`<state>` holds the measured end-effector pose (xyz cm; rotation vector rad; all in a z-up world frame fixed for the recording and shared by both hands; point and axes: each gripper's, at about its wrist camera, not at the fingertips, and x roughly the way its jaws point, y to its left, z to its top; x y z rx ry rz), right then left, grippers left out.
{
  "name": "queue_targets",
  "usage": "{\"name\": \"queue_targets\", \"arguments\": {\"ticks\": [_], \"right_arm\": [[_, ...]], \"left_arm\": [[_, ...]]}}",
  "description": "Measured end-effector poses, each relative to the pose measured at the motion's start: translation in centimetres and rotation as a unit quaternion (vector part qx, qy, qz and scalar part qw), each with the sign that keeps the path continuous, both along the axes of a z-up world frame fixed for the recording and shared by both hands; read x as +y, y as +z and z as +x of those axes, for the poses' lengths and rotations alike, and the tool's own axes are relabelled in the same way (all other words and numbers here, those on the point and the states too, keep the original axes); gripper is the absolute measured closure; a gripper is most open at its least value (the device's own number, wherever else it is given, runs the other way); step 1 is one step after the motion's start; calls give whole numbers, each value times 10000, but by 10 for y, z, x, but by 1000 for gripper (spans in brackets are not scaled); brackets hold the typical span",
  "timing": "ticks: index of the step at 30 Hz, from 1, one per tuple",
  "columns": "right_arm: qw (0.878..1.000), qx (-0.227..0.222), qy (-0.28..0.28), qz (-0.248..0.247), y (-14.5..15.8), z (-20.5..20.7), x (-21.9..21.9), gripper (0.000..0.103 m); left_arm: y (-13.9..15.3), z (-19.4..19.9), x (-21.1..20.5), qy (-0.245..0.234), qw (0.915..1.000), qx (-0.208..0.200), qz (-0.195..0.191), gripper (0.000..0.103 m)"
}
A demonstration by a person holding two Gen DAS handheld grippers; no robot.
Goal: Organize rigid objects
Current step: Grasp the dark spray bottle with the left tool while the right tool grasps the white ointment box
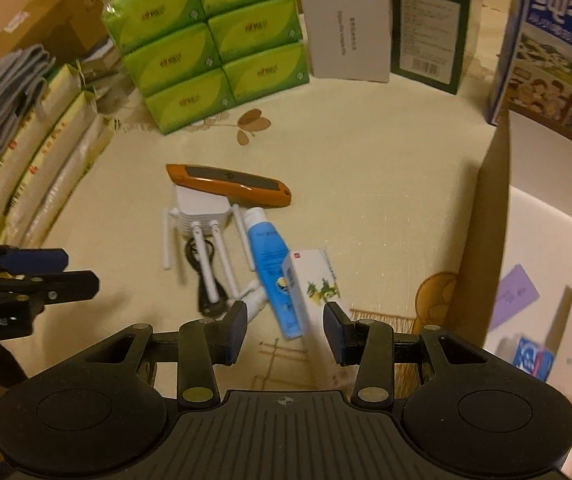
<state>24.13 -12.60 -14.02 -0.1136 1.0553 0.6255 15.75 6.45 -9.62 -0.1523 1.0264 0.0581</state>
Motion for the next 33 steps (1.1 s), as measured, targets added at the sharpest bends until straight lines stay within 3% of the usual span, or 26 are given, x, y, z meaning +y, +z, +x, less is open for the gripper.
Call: {"name": "queue_targets", "arguments": {"ticks": [9, 15, 22, 33], "right_arm": [[9980, 300, 378, -414, -42, 33, 12, 64], [9966, 551, 328, -526, -59, 46, 20, 64], [9945, 583, 275, -824, -69, 52, 27, 64], [9935, 637, 278, -903, -72, 51, 28, 60]], "left_arm": [[-30, 25, 4, 6, 9998, 186, -88, 60], [-48, 32, 5, 80, 9991, 319, -284, 60], [-69, 27, -4, -89, 9980, 483, -411, 61], [-95, 27, -25, -499, 9950, 564, -656, 65]]}}
